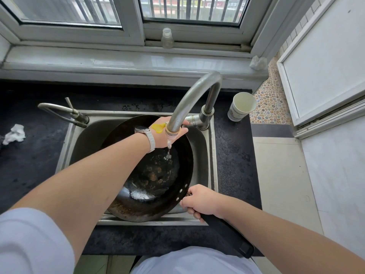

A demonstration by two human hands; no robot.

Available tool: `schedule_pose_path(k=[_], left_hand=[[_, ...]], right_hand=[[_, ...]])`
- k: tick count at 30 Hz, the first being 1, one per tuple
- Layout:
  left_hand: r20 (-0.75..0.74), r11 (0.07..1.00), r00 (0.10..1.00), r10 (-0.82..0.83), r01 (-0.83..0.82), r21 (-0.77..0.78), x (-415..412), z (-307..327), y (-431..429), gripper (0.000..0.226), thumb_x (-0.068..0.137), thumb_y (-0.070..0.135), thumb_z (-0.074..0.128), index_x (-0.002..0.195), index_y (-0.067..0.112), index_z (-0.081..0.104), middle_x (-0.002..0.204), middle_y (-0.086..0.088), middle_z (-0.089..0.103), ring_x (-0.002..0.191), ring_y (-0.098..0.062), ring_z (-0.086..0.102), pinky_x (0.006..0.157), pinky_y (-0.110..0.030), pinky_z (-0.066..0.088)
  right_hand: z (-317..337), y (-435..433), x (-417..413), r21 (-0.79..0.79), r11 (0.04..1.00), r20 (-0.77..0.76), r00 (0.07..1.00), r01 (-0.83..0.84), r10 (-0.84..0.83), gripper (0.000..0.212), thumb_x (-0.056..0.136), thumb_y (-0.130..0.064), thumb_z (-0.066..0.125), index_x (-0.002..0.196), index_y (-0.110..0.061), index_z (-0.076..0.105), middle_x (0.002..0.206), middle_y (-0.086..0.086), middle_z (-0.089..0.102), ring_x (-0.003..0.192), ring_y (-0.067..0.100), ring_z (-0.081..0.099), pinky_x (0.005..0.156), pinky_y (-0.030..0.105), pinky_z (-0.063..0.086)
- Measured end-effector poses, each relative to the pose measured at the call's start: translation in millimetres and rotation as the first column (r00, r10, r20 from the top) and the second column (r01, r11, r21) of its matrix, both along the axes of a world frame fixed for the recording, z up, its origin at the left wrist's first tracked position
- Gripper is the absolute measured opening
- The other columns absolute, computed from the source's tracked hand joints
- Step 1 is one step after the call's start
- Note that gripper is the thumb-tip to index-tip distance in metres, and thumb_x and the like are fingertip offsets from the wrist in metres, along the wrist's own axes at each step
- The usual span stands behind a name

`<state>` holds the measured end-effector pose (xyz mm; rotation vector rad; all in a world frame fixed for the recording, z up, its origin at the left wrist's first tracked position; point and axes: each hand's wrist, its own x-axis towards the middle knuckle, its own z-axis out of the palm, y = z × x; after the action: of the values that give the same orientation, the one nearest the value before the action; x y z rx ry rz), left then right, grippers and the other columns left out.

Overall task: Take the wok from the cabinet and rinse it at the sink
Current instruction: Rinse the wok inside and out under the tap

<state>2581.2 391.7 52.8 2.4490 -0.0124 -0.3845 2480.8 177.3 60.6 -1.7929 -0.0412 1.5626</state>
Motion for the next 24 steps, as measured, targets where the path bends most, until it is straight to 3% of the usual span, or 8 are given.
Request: schedule_pose_path(k=[6,10,13,14,16,18,21,24], left_hand=[[-0.004,0.999,1.000,0.026,-0.027,-0.040,-6,8,-2,0.040,0.097,0.046,0.054,0.132,0.026,0.060,0.128,-0.001,0.063,0.118,-0.020,0.059,0.103,-0.035,0.045],[0.040,1.000,0.999,0.015,-0.016,0.026,-13,26,-1,0.039,0.099,0.036,0.055,0.125,0.008,0.061,0.124,-0.013,0.063,0.105,-0.020,0.057,0.092,-0.030,0.042],[0.098,0.997,0.992,0.079,-0.081,0.013,-24,29,13,0.015,0.099,0.024,0.057,0.106,0.014,0.065,0.101,0.006,0.062,0.087,-0.002,0.047,0.081,-0.014,0.040],[0.118,0.995,0.989,0.093,-0.095,0.008,-32,30,20,0.010,0.099,0.025,0.058,0.103,0.020,0.066,0.098,0.013,0.059,0.087,0.000,0.049,0.085,-0.016,0.041],[0.123,0.992,0.985,0.121,-0.124,0.012,-47,26,34,0.026,0.098,0.030,0.058,0.122,0.024,0.064,0.119,0.012,0.062,0.113,-0.007,0.055,0.104,-0.032,0.043],[0.107,0.989,0.987,0.124,-0.132,0.067,-65,22,48,0.044,0.097,0.032,0.058,0.140,0.024,0.056,0.145,0.006,0.053,0.135,-0.014,0.047,0.114,-0.039,0.038],[0.053,0.977,0.982,0.180,-0.185,0.105,-97,20,59,0.046,0.097,0.028,0.059,0.142,0.022,0.054,0.151,0.002,0.047,0.139,-0.016,0.042,0.112,-0.029,0.032],[0.043,0.954,0.964,0.263,-0.267,0.139,-128,19,69,0.044,0.097,0.028,0.059,0.140,0.021,0.056,0.150,0.002,0.049,0.138,-0.017,0.043,0.110,-0.032,0.035]], right_hand=[[0,-1,-1,-0.005,1.000,-0.004,1.000,-0.011,0.011,0.009,0.092,-0.015,0.056,0.086,-0.009,0.054,0.059,0.002,0.052,0.042,0.014,0.045,0.037,0.023,0.042],[1,0,-2,-0.010,1.000,0.007,1.000,-0.006,0.006,0.007,0.090,-0.014,0.055,0.088,-0.008,0.054,0.059,0.002,0.053,0.043,0.015,0.046,0.038,0.025,0.042],[2,2,-1,-0.008,1.000,0.016,1.000,0.001,-0.001,0.008,0.091,-0.014,0.056,0.087,-0.008,0.054,0.059,0.003,0.053,0.042,0.015,0.045,0.039,0.025,0.043],[3,2,0,-0.009,1.000,0.018,1.000,0.001,-0.001,0.009,0.091,-0.015,0.056,0.086,-0.008,0.055,0.059,0.004,0.053,0.043,0.015,0.045,0.040,0.025,0.043],[5,5,0,-0.007,1.000,0.020,1.000,-0.005,0.005,0.011,0.090,-0.016,0.057,0.083,-0.007,0.056,0.060,0.005,0.053,0.043,0.017,0.046,0.040,0.026,0.043],[8,7,1,-0.010,1.000,0.036,0.999,-0.017,0.017,0.011,0.088,-0.016,0.056,0.083,-0.007,0.056,0.062,0.010,0.053,0.043,0.019,0.046,0.041,0.026,0.043],[14,14,1,-0.006,0.999,0.058,0.998,-0.039,0.039,0.010,0.087,-0.015,0.055,0.083,-0.006,0.056,0.065,0.014,0.054,0.044,0.021,0.046,0.044,0.027,0.044],[22,22,2,-0.008,0.999,0.076,0.996,-0.048,0.048,0.009,0.090,-0.011,0.055,0.082,-0.007,0.055,0.060,0.010,0.054,0.042,0.019,0.045,0.041,0.023,0.043]])
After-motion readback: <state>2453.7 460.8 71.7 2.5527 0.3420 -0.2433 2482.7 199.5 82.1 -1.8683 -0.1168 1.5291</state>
